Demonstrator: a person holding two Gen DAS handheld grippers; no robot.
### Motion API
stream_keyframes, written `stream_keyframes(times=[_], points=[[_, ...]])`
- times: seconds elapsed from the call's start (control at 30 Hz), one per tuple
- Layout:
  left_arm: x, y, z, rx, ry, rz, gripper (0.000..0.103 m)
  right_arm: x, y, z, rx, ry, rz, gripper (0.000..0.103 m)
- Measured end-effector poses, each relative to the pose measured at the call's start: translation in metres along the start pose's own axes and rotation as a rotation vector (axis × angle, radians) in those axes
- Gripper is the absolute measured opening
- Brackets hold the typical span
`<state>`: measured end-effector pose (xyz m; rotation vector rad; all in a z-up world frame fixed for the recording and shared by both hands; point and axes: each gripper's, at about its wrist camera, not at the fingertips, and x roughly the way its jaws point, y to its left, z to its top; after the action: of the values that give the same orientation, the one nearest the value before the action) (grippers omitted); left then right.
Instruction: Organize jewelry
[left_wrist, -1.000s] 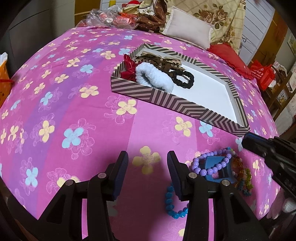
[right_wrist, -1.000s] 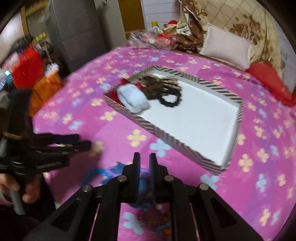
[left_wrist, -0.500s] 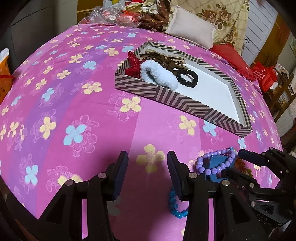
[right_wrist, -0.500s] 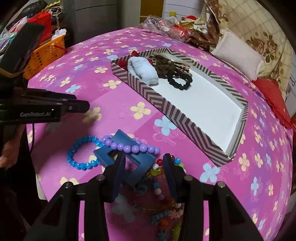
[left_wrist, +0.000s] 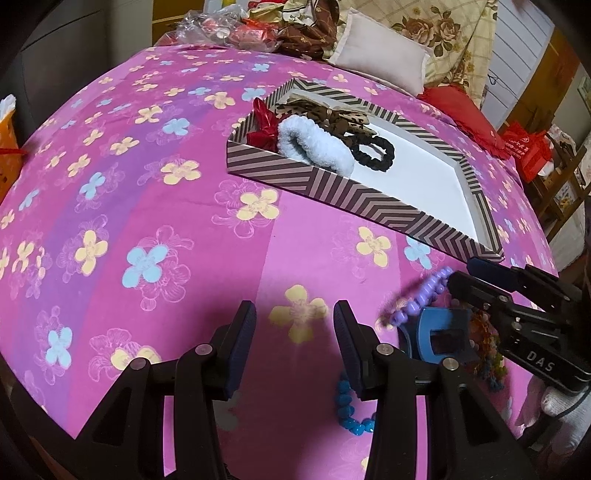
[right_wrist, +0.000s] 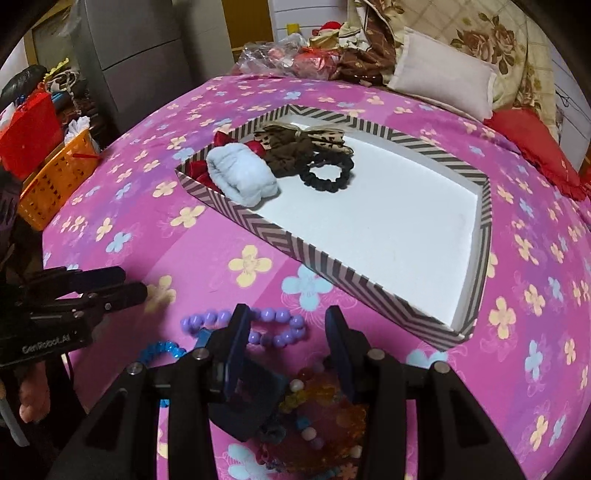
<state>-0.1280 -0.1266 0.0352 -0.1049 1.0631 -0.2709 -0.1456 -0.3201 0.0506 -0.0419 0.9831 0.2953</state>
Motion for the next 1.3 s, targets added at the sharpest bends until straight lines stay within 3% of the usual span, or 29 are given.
stream_keyframes(times=[0.37,0.57,0.63,0.7,0.97,1.3], points=[[0.001,-0.005,-0.001,0.005,0.009,-0.028,0.038,-0.016,-0.01,-0.018,0.008,0.021,0.027,0.046],[-0.008,-0.028,-0.002,0.054,0.039,-0.151,0.038,-0.03,-0.027,-0.035,0.083,-0.017,0.025,0.047],[-0.008,-0.038,-0.001,0.062,0.055,-0.175,0.038,-0.036,-0.035,-0.04,0.109,-0.03,0.029,0.058],[-0.007,-0.045,-0.001,0.071,0.067,-0.192,0.038,-0.041,-0.042,-0.046,0.129,-0.037,0.021,0.077],[0.004,-0.061,0.001,0.065,0.122,-0.215,0.039,-0.052,-0.051,-0.065,0.157,-0.029,0.019,0.077],[0.016,-0.07,-0.006,0.115,0.193,-0.182,0.039,-0.064,-0.063,-0.073,0.202,-0.052,0.021,0.077]])
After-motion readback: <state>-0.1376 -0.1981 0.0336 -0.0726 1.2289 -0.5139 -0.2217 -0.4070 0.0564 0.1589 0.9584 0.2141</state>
